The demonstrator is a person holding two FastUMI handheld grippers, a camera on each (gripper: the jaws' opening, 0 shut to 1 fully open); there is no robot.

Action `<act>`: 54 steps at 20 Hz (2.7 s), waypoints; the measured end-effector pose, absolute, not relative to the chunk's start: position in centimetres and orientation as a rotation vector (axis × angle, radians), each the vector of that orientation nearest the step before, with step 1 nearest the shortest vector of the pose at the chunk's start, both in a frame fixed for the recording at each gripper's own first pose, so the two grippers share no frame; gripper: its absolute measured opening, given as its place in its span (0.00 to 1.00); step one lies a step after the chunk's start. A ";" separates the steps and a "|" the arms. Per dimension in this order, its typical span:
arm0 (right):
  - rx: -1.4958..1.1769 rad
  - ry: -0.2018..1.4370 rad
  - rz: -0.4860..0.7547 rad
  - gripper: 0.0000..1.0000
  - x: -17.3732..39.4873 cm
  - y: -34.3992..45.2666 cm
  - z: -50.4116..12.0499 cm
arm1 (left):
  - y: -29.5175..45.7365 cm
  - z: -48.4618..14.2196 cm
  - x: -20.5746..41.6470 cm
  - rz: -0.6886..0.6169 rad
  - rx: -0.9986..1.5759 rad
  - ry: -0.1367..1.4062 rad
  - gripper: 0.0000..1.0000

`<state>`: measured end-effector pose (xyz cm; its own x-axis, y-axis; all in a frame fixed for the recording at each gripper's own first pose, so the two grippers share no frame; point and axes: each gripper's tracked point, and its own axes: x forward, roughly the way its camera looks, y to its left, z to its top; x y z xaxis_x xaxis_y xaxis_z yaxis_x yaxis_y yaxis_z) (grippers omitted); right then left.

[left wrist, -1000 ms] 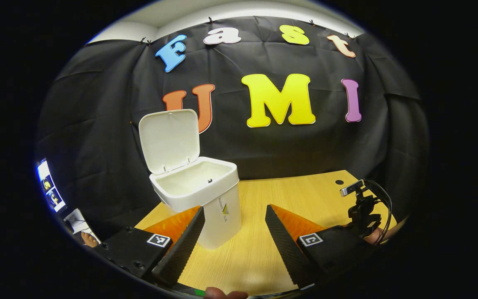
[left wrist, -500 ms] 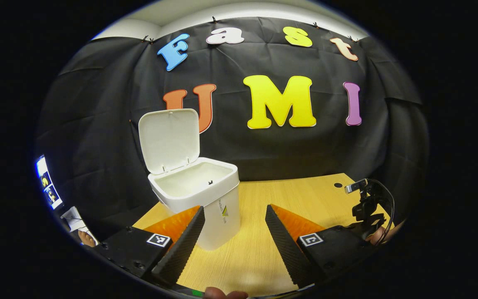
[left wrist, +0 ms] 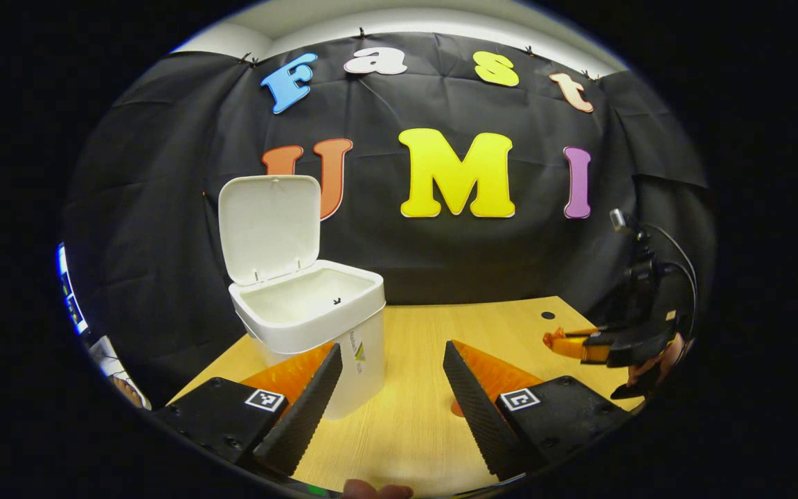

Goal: Press the lid of the desktop garbage bin to open it, pick up the crumpled paper on the desktop and throw it into the bin, then pick up the pop can on the desktop and drop it into the bin, and finally close the garbage bin lid.

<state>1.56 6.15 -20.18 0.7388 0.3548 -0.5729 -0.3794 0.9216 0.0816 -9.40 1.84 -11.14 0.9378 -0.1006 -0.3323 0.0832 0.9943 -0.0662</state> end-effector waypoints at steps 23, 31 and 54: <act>-0.090 0.389 0.886 0.11 4.8 39.7 -9.4 | 15.2 -8.5 -11.8 0.066 -0.125 0.240 0.96; -0.145 0.461 0.928 0.19 4.9 44.9 -13.1 | 17.6 -9.1 -12.7 0.146 -0.146 0.254 0.96; 0.007 0.236 0.652 0.93 4.1 26.9 -4.0 | 7.7 -10.2 -9.9 -0.135 -0.093 0.216 0.97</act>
